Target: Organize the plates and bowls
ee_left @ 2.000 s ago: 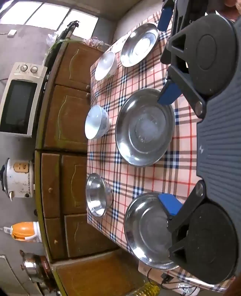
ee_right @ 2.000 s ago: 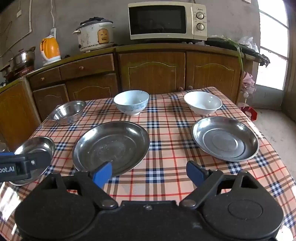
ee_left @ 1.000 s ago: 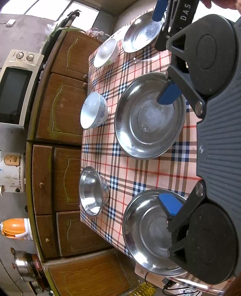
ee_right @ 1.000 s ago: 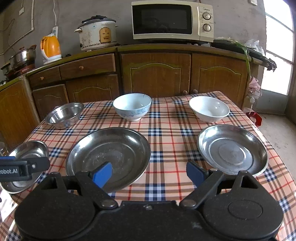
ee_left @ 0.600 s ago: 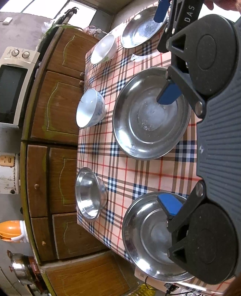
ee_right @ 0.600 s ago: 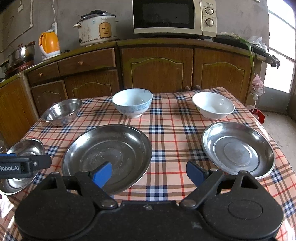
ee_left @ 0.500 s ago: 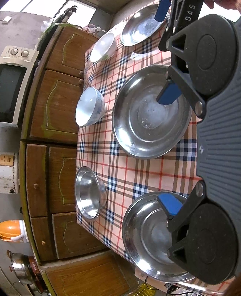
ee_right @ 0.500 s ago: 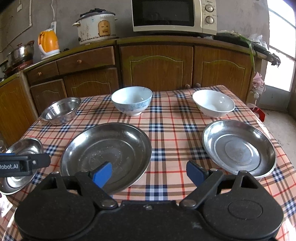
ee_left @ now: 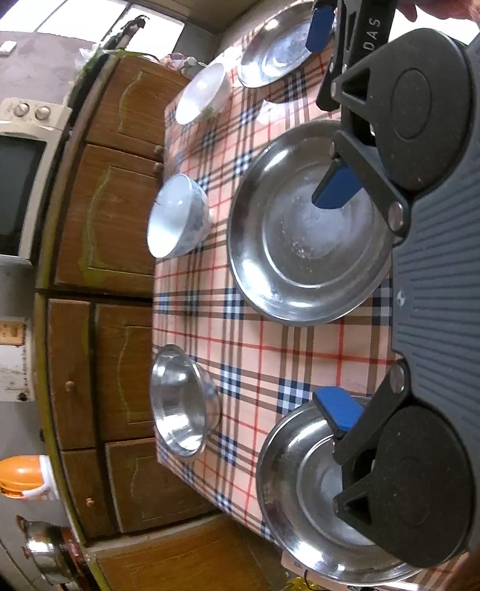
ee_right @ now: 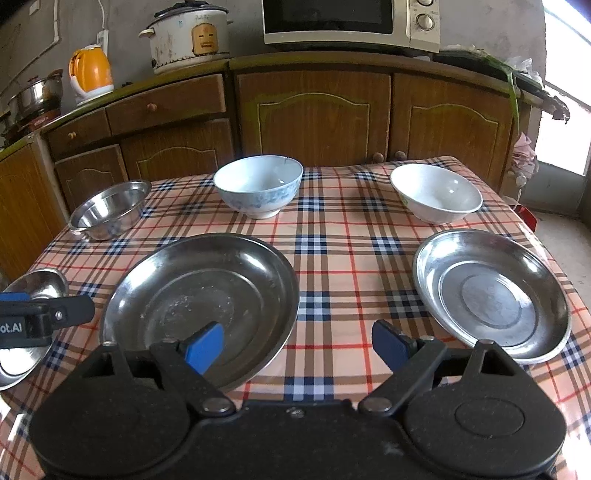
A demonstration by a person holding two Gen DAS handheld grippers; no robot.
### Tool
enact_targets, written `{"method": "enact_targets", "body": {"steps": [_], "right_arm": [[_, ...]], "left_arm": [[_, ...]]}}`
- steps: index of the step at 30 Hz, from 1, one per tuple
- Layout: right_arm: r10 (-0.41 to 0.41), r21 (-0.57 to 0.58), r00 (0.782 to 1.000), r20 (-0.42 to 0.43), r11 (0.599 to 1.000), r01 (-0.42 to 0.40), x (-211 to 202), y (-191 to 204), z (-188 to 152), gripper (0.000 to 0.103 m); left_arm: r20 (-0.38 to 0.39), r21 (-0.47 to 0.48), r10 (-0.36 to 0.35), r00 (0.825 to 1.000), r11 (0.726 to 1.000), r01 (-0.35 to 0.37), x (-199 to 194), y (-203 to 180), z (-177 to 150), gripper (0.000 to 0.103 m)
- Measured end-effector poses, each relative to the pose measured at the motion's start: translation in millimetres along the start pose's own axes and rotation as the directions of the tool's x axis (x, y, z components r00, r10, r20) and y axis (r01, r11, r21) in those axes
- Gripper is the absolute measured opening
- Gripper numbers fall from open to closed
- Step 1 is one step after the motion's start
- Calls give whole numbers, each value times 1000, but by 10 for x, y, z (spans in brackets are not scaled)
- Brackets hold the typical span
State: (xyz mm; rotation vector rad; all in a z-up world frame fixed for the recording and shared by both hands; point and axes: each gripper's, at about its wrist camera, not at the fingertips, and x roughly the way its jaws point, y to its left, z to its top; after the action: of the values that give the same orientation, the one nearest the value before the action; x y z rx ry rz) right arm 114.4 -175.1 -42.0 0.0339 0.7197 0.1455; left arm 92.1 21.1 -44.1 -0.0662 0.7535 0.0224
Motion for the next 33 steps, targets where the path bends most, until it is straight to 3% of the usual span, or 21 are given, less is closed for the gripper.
{"method": "enact_targets", "body": {"steps": [5, 23, 28, 30, 31, 32, 33], "right_arm": [[1, 10, 1000, -31, 1000, 0, 175, -60, 17, 103], [73, 33, 994, -82, 997, -70, 658, -74, 86, 100], [100, 59, 989, -106, 994, -94, 787, -59, 63, 91], [107, 65, 989, -104, 993, -100, 815, -52, 51, 83], [105, 59, 990, -98, 993, -100, 823, -40, 51, 81], [103, 52, 990, -92, 994, -99, 828, -25, 54, 71], [105, 49, 991, -87, 994, -101, 833, -14, 60, 52]], "left_arm": [[-55, -5, -9, 998, 1000, 9, 170, 33, 19, 103], [-110, 34, 10, 994, 999, -6, 600, 12, 90, 103], [-141, 40, 2, 990, 999, 4, 754, -5, 95, 88], [-148, 46, -2, 989, 999, 8, 823, -5, 87, 82], [-154, 46, -2, 988, 999, 10, 857, -3, 85, 73], [-163, 46, -5, 987, 999, 12, 896, 1, 84, 68], [-148, 58, 3, 989, 998, 5, 900, -10, 84, 65]]}}
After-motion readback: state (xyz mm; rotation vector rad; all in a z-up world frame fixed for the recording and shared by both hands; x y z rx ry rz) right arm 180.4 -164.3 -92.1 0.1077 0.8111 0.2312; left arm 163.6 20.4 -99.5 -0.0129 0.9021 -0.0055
